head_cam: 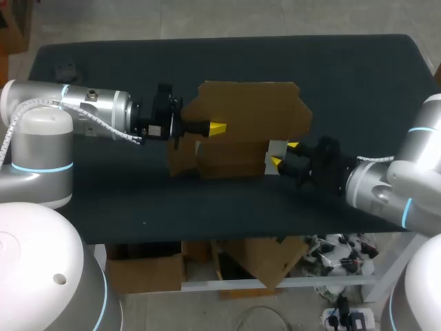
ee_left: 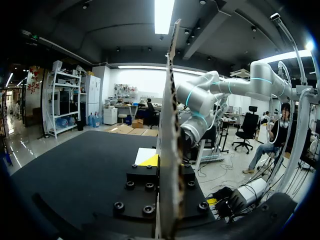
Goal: Assemble the packaging by folding the flat box into shape, placing the metal phone stand inside, and closing the box properly
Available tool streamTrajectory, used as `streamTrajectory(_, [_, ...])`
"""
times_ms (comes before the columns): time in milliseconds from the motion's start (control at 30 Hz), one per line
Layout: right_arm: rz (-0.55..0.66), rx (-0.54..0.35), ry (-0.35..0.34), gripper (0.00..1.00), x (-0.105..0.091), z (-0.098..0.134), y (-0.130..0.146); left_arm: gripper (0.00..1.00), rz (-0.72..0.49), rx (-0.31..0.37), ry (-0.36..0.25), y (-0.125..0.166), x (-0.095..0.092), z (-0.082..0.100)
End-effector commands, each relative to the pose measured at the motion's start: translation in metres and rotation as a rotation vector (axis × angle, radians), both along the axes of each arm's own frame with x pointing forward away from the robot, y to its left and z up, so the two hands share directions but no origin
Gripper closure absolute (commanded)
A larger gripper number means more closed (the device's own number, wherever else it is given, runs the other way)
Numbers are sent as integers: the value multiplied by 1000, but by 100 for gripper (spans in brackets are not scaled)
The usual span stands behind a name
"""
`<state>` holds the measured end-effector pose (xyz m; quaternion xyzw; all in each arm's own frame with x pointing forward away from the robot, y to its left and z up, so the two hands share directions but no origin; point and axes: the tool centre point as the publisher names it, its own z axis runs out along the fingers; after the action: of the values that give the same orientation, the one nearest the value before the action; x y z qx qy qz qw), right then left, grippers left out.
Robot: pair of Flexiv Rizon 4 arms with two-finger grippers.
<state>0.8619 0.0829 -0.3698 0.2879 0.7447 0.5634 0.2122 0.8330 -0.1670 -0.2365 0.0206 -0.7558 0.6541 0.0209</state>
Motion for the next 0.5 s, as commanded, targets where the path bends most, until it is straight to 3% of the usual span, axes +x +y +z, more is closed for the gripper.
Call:
streamTrajectory(33, [-76,-4,-18,43,1,-4,4,100,-2,0,1,0,0,-4])
streamTrajectory(233, [-102,0,-10,50,3,-5,5,100,-2,0,1,0,0,-4])
streamTrajectory(500, [-157,-2,-4,51,6,-4,7,100,-2,0,1,0,0,-4])
